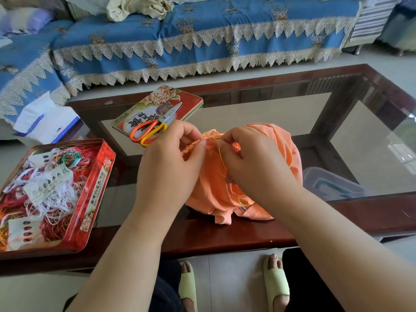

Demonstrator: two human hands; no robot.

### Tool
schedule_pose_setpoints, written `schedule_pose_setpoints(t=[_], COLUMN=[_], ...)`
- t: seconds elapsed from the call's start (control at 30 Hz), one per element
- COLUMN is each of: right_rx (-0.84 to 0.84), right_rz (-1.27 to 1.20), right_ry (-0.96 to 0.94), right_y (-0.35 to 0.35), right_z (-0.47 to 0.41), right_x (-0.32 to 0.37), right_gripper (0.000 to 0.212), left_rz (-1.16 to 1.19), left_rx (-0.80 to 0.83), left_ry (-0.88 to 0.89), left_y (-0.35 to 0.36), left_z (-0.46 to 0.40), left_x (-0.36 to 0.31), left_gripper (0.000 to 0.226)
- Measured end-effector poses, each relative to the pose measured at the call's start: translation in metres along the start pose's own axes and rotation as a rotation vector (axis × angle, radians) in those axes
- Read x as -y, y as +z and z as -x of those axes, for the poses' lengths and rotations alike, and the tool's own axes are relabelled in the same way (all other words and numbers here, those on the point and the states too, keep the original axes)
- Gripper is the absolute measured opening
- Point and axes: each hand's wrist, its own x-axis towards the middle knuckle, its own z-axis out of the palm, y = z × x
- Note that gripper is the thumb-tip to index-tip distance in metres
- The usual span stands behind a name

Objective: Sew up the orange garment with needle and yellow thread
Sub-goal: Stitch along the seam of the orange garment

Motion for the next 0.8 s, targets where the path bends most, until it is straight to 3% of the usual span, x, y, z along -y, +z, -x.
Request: schedule_pose_setpoints(t=[0.37, 0.6, 0.8], right_rx=[0.005, -0.062, -0.077], right_rz=[0.006, -0.093, -0.167], right_ry=[0.024, 0.089, 0.075], right_y=[-0.001, 0.008, 0.006], right_z=[0.001, 0.005, 0.006], right_x=[0.003, 0.003, 0.003], right_gripper=[0.022, 0.025, 0.021], left_rz=[-0.038, 0.120, 0.201], left_rx=[-0.052, -0.020, -0.008], left_ry=[0.094, 0.080, -0.098], left_y=[0.003, 0.011, 0.013], left_z=[0.002, 0.006, 0.006], left_x=[0.000, -0.004, -0.006], left_gripper=[0.005, 0.005, 0.008])
